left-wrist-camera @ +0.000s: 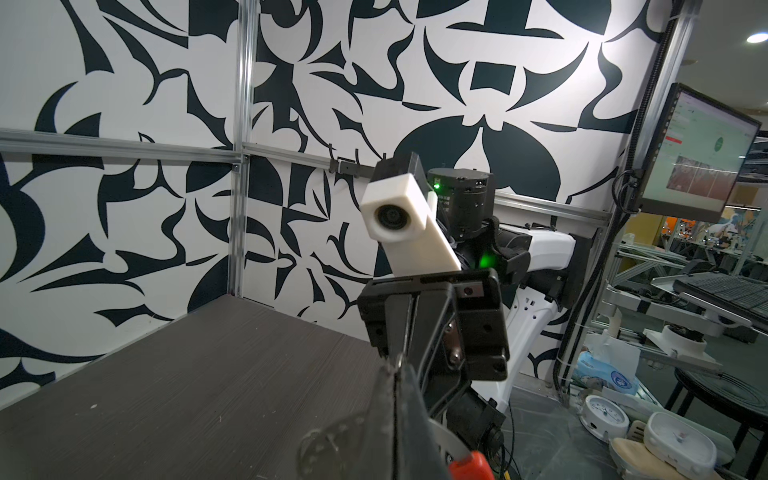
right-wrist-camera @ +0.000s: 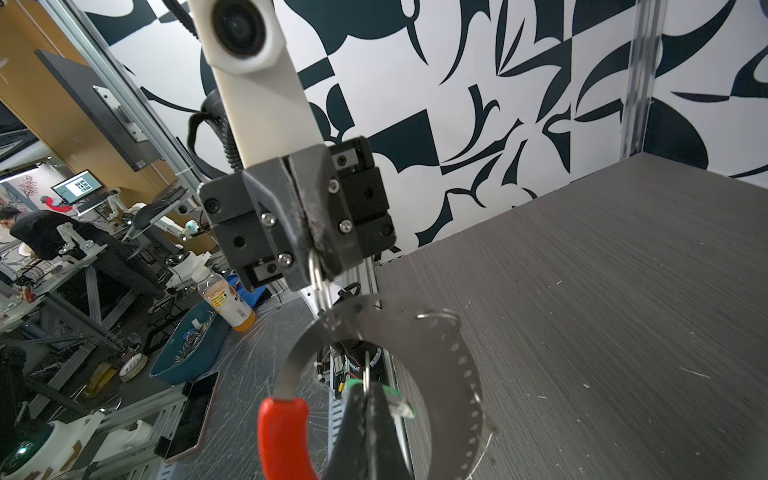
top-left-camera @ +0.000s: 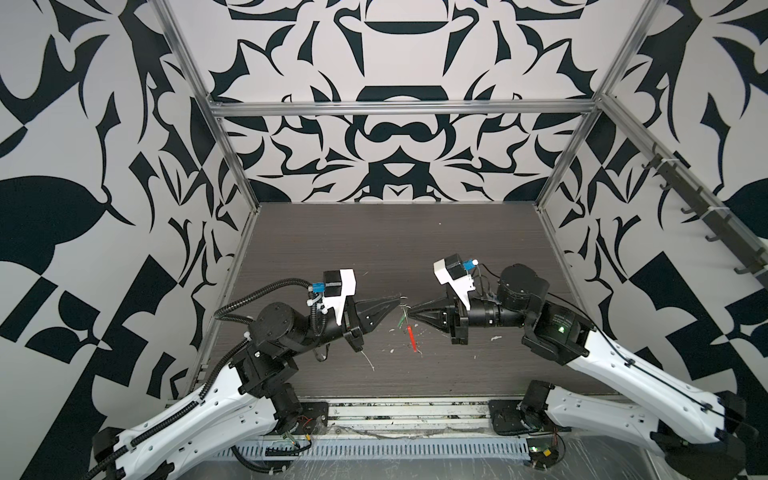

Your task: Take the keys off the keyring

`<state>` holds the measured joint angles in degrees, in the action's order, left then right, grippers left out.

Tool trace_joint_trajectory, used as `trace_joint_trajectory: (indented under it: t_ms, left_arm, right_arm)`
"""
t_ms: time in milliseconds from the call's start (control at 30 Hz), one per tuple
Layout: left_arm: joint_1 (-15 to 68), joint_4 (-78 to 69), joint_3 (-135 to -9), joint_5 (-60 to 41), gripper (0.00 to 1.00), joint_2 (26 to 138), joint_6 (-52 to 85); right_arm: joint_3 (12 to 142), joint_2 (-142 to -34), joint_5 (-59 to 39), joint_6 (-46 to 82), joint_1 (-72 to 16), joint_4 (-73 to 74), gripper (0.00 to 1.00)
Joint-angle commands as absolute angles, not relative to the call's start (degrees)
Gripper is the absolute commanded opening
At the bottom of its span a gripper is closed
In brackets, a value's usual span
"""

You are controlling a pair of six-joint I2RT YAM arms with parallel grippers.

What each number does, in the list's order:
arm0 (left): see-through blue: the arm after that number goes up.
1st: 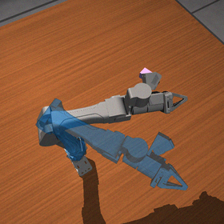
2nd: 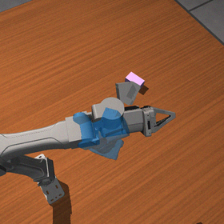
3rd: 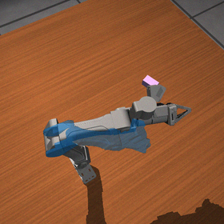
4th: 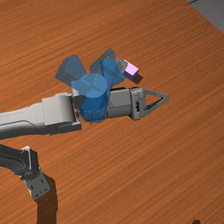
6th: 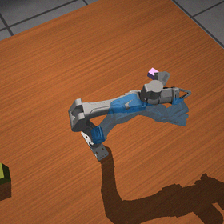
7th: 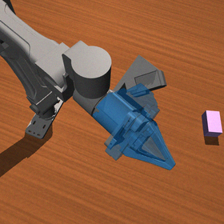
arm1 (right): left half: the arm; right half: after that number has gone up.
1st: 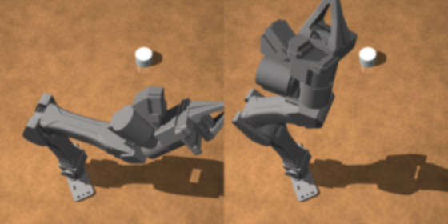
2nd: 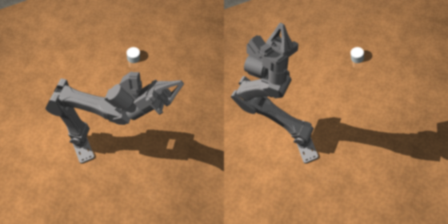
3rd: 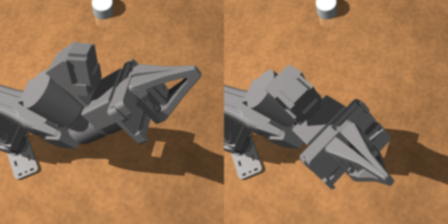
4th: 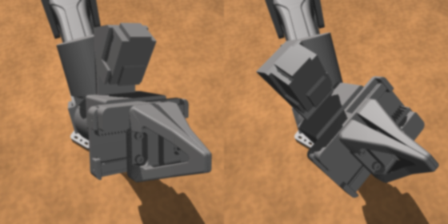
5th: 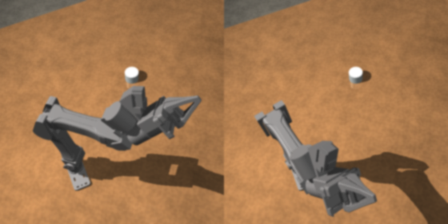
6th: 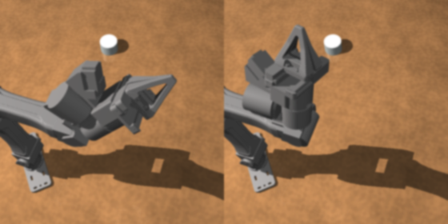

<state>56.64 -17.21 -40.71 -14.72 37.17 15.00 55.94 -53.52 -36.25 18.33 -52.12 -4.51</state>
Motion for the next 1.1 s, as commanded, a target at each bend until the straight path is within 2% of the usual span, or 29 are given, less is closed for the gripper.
trace_joint_trajectory:
  t_ms: [0, 100, 267, 500, 700, 867, 1067]
  left_arm:
    - [56.9, -20.7, -39.9, -14.9, 0.0, 37.2, 15.5]
    - [56.8, -20.5, -39.8, -14.2, 0.0, 37.0, 15.4]
    - [56.8, -17.3, -39.6, -11.7, 0.0, 35.1, 14.6]
    - [56.8, -12.6, -36.5, -3.9, 0.0, 31.0, 14.5]
    - [56.9, -8.2, -33.6, 2.1, 0.0, 27.5, 15.5]
    - [56.8, -4.3, -31.0, 10.2, 0.0, 24.4, 18.1]
    - [56.8, 1.4, -28.8, 20.8, 0.0, 24.4, 23.2]
  right_arm:
    - [56.2, -53.7, -37.7, 19.1, -52.5, -0.1, 0.0]
    - [56.1, -54.1, -36.9, 19.2, -52.6, 0.0, 0.0]
    - [55.6, -52.5, -29.9, 17.0, -52.6, -5.4, 0.0]
    - [51.7, -47.2, -26.5, 17.3, -52.6, -5.9, 0.0]
    - [50.9, -45.7, -17.8, 16.2, -52.6, -11.5, 0.0]
    - [47.3, -48.8, -14.3, 16.2, -51.3, -12.9, 0.0]
    - [41.2, -59.6, -19.2, 21.2, -46.0, -6.2, 0.0]
